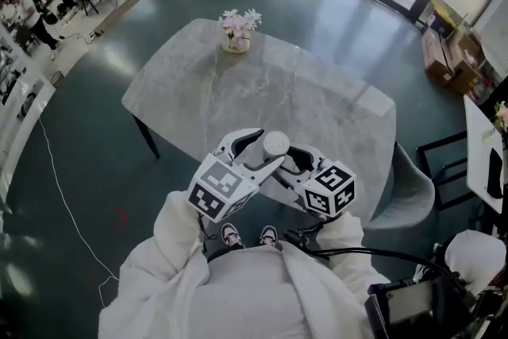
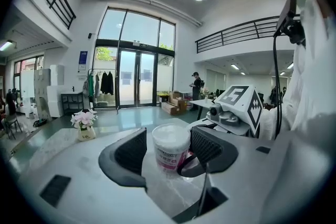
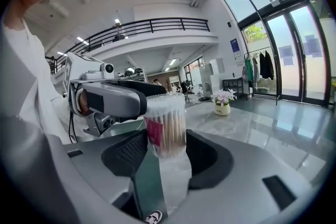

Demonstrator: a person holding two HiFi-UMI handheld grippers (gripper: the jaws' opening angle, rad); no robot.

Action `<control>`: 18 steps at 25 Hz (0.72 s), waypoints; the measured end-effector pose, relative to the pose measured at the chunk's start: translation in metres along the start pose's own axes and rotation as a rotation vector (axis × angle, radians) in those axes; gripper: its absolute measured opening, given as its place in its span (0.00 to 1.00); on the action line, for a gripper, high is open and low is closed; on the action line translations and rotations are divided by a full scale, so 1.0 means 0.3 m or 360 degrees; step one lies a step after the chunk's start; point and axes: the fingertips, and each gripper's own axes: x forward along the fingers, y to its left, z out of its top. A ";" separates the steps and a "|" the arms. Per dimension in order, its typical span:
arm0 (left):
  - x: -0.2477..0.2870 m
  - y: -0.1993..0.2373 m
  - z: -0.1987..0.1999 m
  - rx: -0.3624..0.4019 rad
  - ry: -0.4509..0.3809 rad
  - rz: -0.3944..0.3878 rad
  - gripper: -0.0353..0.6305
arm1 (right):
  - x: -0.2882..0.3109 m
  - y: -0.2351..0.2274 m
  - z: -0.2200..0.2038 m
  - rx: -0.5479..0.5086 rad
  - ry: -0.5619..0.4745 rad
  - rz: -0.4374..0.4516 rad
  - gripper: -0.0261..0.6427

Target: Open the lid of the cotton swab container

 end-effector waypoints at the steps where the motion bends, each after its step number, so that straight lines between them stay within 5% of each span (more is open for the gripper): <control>1: 0.004 -0.001 -0.001 -0.0006 -0.0002 -0.0002 0.43 | 0.000 0.005 0.001 -0.0007 0.0000 0.0016 0.47; 9: 0.008 0.012 0.001 -0.0062 -0.0065 0.0022 0.42 | 0.011 0.014 0.001 -0.0014 0.0007 0.0072 0.47; 18: -0.010 0.064 -0.013 -0.0209 -0.0058 0.0105 0.41 | 0.053 0.012 0.019 -0.0113 0.0040 -0.0055 0.47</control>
